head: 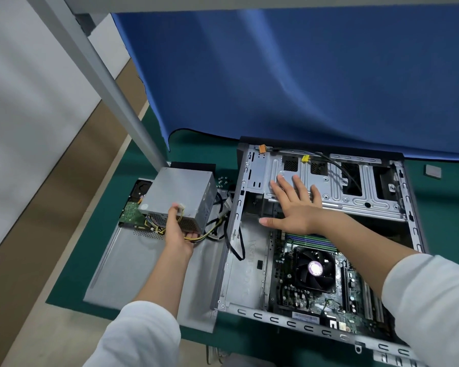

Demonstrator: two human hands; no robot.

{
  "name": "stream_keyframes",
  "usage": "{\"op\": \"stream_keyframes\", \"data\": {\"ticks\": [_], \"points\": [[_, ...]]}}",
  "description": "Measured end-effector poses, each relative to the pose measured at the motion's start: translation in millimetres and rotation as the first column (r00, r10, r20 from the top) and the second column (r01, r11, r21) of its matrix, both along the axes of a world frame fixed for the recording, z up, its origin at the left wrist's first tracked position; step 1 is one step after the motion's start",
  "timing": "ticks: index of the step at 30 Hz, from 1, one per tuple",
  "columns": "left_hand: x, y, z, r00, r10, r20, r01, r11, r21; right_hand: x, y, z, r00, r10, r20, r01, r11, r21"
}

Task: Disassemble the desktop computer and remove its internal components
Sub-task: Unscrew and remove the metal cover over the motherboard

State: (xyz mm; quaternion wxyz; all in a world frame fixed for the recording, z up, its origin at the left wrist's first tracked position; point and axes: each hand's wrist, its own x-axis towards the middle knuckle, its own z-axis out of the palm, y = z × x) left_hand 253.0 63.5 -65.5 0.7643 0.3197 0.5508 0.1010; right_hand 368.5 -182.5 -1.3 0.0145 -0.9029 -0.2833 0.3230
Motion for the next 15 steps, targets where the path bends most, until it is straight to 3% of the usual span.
{"op": "stream_keyframes", "data": {"ticks": [9, 15], "points": [[-13.5, -4.4, 0.6, 0.998, -0.011, 0.059, 0.013, 0.999, -0.049, -1.7, -0.8, -1.1, 0.999, 0.01, 0.035, -0.01, 1.0, -0.002], [-26.8, -3.0, 5.1, 0.998, -0.003, -0.064, 0.001, 0.999, -0.036, -1.6, -2.2, -5.1, 0.997, 0.026, 0.071, -0.027, 1.0, 0.012]]}}
